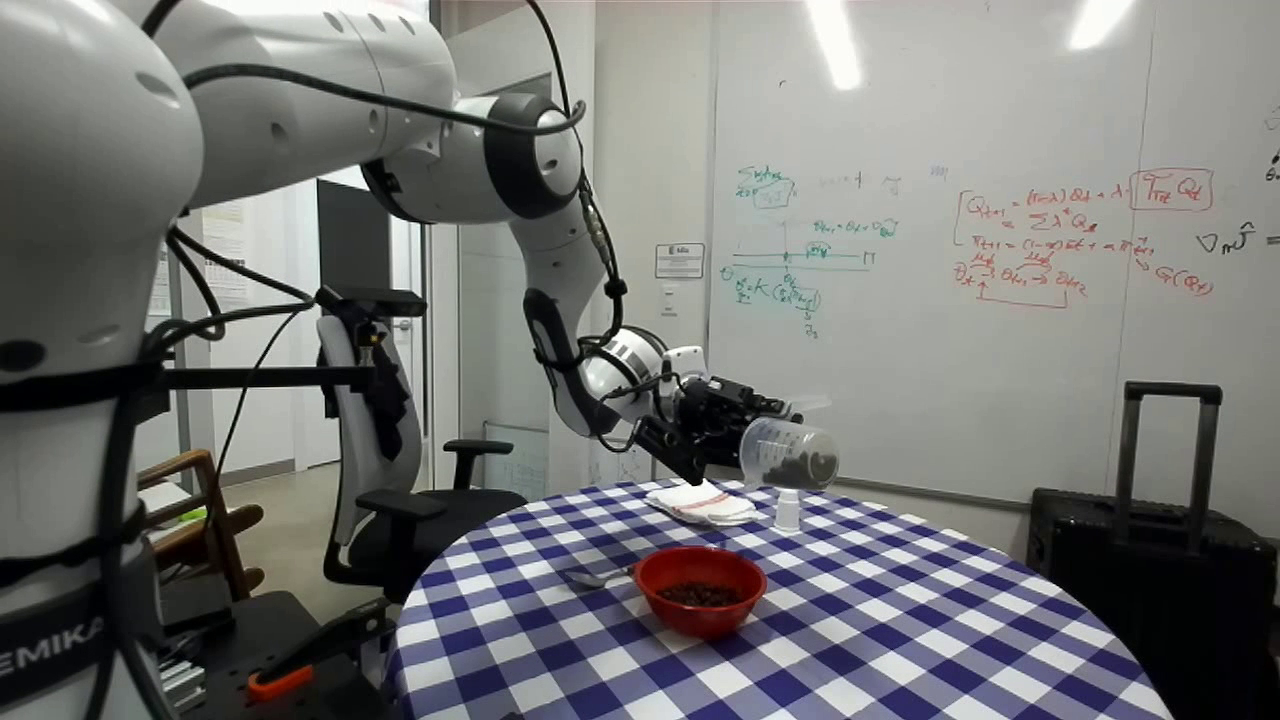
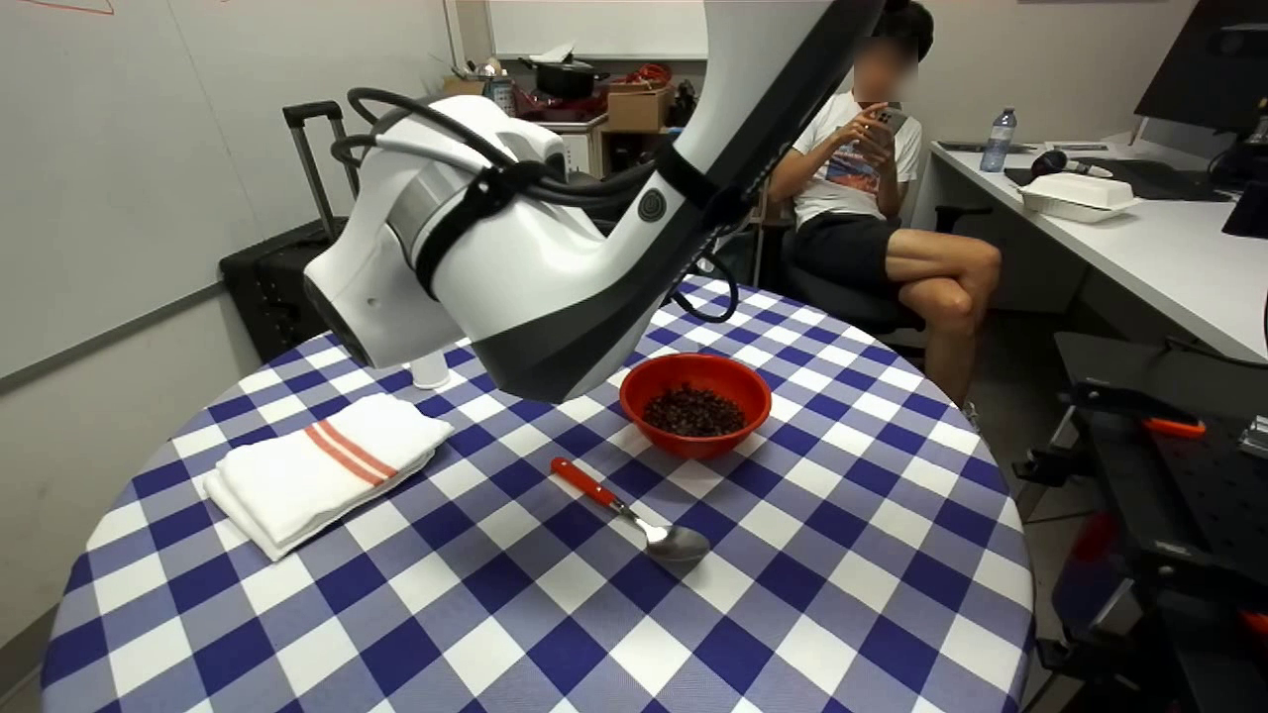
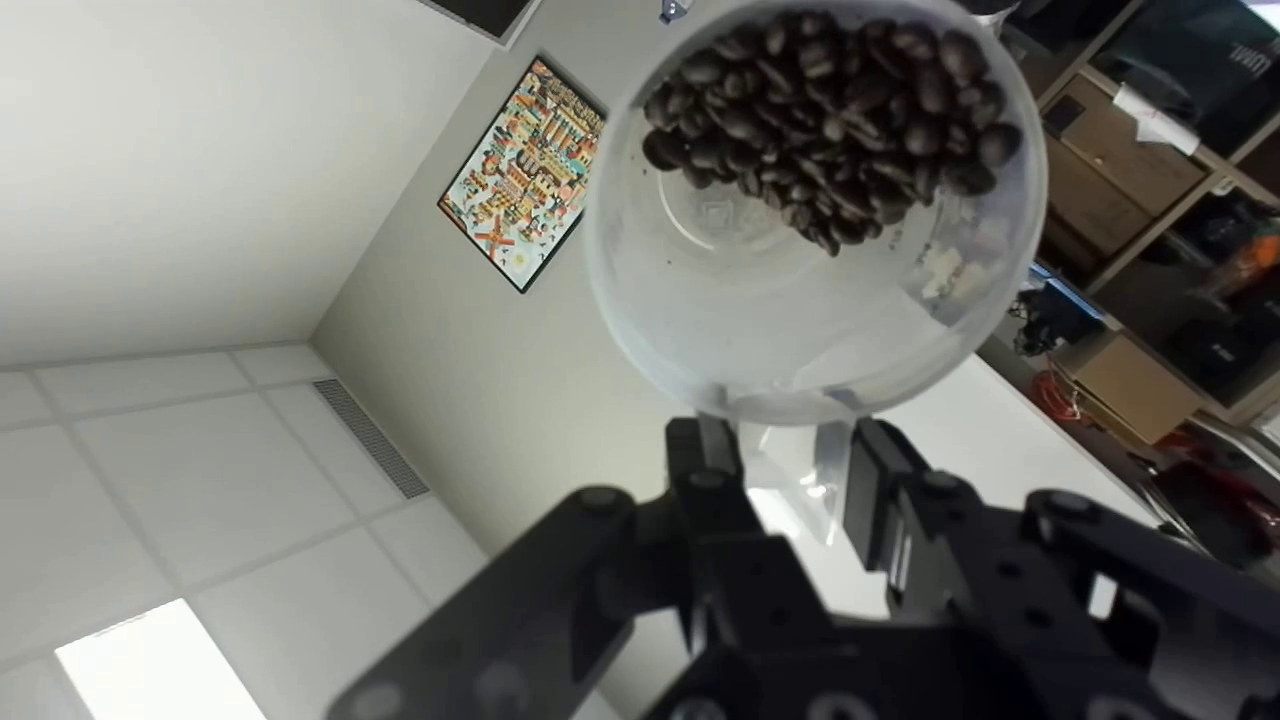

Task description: Pick up the jar and pour some of its contents into the bowl

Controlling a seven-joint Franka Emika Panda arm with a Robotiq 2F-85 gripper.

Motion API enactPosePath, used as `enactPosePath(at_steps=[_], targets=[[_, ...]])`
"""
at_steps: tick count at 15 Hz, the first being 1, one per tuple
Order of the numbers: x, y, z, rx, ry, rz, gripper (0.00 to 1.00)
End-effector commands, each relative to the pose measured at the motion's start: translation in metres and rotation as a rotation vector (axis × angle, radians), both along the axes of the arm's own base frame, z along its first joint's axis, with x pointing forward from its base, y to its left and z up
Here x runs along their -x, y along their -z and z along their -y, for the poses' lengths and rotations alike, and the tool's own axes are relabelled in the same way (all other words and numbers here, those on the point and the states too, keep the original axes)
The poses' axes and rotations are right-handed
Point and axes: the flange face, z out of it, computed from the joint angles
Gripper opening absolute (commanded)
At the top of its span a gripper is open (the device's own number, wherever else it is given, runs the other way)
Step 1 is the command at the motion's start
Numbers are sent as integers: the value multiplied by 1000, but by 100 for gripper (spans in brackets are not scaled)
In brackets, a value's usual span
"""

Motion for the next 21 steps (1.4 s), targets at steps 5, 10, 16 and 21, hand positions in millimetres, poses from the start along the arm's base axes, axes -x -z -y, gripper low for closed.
enactPosePath(at_steps=[5, 10, 16, 21], targets=[[-3, -8, -1, -30, 48, -10, 7], [-6, -18, 8, -127, 115, 15, 7], [-13, -49, 38, -295, 246, 107, 7], [-16, -83, 83, -501, 344, 248, 7]])
